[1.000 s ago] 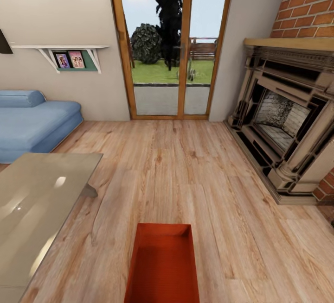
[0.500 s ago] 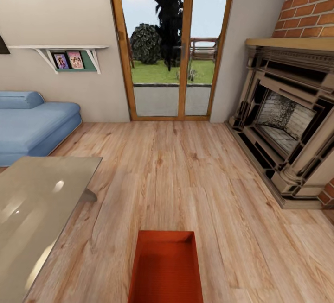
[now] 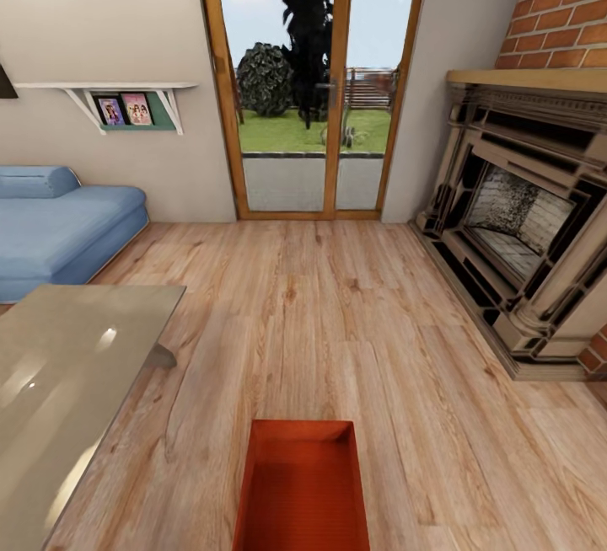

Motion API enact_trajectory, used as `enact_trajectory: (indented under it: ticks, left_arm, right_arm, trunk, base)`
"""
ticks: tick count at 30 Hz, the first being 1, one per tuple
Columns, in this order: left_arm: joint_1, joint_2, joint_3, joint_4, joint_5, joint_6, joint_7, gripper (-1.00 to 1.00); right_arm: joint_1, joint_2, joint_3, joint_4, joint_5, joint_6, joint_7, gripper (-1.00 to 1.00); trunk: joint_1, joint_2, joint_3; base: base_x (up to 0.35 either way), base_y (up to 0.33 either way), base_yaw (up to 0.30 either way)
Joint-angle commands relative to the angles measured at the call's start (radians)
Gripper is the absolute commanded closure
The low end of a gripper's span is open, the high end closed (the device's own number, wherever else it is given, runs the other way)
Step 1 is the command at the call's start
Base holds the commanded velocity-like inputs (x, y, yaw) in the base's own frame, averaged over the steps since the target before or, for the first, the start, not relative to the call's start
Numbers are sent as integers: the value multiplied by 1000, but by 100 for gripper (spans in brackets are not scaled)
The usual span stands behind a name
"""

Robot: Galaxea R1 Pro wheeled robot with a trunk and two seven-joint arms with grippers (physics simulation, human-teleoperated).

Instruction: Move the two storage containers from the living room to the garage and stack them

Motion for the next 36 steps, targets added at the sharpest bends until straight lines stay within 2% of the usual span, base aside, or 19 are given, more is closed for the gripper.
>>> enact_trajectory:
  ticks: [1,22,36]
  left_arm:
    - [0,0,0,0,9,3,2,-100]
    - [-1,0,0,0,9,3,2,-100]
    - [-1,-1,-2,0,8,3,2,-100]
  right_arm:
    - [-1,1,8,3,-8,-5,-1,-100]
    - [-1,1,9,3,-7,-1,-22,-100]
    - [-1,1,9,3,-7,-3,-18,-100]
  trunk:
    - [0,0,-1]
    - [0,0,-1]
    - [0,0,-22]
  base:
    - [0,0,0]
    - [0,0,0]
    - [0,0,0]
